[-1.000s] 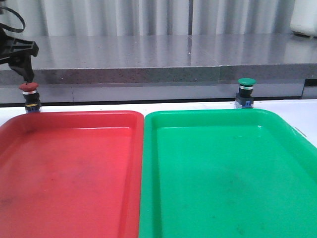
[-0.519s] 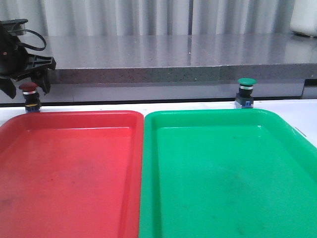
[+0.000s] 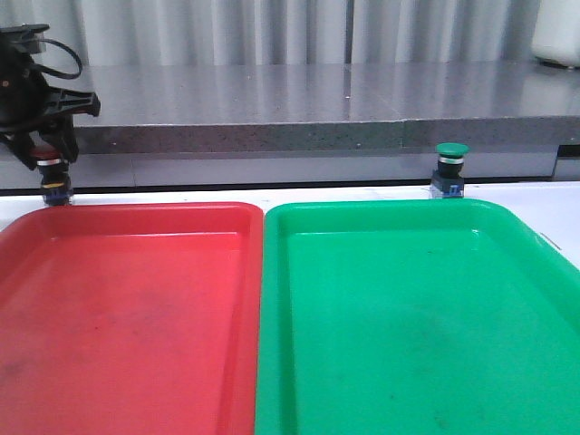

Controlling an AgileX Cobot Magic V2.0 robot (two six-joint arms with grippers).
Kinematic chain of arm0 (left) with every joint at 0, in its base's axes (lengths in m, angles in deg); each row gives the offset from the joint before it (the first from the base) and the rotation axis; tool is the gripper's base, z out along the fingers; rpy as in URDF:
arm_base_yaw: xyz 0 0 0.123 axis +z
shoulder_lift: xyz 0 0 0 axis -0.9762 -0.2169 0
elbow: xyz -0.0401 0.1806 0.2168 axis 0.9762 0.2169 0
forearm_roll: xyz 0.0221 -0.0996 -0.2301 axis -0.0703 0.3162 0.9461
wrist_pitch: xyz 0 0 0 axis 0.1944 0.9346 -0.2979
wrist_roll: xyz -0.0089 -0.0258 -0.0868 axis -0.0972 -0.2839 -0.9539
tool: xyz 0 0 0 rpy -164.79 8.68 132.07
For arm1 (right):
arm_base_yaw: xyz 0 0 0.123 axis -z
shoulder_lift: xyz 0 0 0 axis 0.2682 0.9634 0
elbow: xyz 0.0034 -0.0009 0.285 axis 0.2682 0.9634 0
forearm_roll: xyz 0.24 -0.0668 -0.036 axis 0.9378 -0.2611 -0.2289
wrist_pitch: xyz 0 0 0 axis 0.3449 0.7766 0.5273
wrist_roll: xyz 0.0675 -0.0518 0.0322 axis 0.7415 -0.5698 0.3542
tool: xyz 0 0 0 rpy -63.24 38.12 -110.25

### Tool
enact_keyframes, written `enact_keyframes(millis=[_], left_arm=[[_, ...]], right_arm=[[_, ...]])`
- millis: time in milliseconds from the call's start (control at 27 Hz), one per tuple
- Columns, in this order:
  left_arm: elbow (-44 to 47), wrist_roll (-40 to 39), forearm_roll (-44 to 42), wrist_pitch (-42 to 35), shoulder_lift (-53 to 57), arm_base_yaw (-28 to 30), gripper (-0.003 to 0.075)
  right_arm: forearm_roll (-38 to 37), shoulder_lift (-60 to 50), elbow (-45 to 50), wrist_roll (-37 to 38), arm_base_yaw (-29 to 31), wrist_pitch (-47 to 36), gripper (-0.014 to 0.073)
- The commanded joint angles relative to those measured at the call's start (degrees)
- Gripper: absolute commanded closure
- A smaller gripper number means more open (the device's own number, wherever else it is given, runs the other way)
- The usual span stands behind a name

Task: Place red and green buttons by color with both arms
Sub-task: 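Lift the red button with the left gripper and lower it into the red tray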

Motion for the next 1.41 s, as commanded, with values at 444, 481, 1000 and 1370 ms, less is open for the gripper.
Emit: enact_keyframes(millis=[444,481,1000,1370], left_arm=[[18.1,2.8,0.4,-1.8,33.6,-9.2,0.0478],[20.3,2.8,0.4,-2.6,35.4,-10.4,0.0478],[41.8,2.8,0.8,-9.3,41.9,-20.3,0.0478],[43.2,2.7,0.8,-15.8,34.1,-20.3,0.0478]], right_arm=[[-0.7,0.4,-1.6,-0.5,0.2,-4.3,0.0124],[-0.7,0.4,-1.6,-0.5,0.2,-4.3,0.0124],[-0.7,0.4,-1.6,-0.5,0.2,-4.3,0.0124],[-0.7,0.4,-1.6,-0.5,0.2,-4.3,0.0124]])
